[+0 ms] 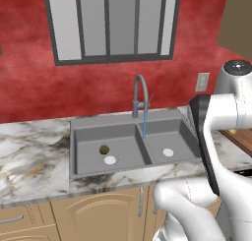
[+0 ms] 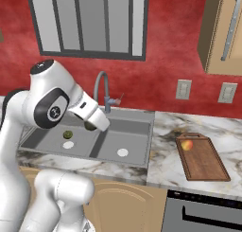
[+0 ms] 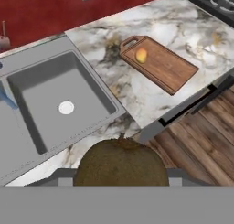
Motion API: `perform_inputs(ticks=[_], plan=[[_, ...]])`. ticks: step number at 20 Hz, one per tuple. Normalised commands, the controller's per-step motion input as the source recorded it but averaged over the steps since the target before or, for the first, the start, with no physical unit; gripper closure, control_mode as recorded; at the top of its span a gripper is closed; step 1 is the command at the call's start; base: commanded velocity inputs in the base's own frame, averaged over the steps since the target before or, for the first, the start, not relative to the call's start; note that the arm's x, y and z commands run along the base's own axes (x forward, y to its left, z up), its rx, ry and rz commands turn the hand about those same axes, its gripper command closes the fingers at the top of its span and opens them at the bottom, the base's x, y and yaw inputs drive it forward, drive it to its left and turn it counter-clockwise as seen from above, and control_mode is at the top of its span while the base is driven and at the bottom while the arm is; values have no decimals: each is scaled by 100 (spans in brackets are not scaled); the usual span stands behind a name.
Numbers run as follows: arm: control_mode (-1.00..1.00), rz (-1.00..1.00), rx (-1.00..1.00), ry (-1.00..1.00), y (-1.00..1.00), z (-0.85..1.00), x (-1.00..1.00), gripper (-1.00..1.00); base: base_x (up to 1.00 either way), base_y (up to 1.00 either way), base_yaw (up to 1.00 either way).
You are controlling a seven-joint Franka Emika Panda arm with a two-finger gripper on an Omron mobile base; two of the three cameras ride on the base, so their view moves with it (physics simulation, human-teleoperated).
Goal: Pick the kiwi, mango, kiwi from the sink and place them on the cutting board to airdry. Then turn off the sink faucet.
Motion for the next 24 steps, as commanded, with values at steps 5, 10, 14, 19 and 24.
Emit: perform_inputs(ticks=[5,10,14,19,24], plan=[[-100,-10,0,6,-40,-14,0,100,0,0,0],[-100,-6,0,2,-47,-22,2,100,0,0,0],[-100,-5,0,0,-47,-22,7,100,0,0,0],[-100,-3,0,0,-42,-24,8,100,0,0,0],[-100,-2,0,0,-42,-13,13,100,0,0,0]])
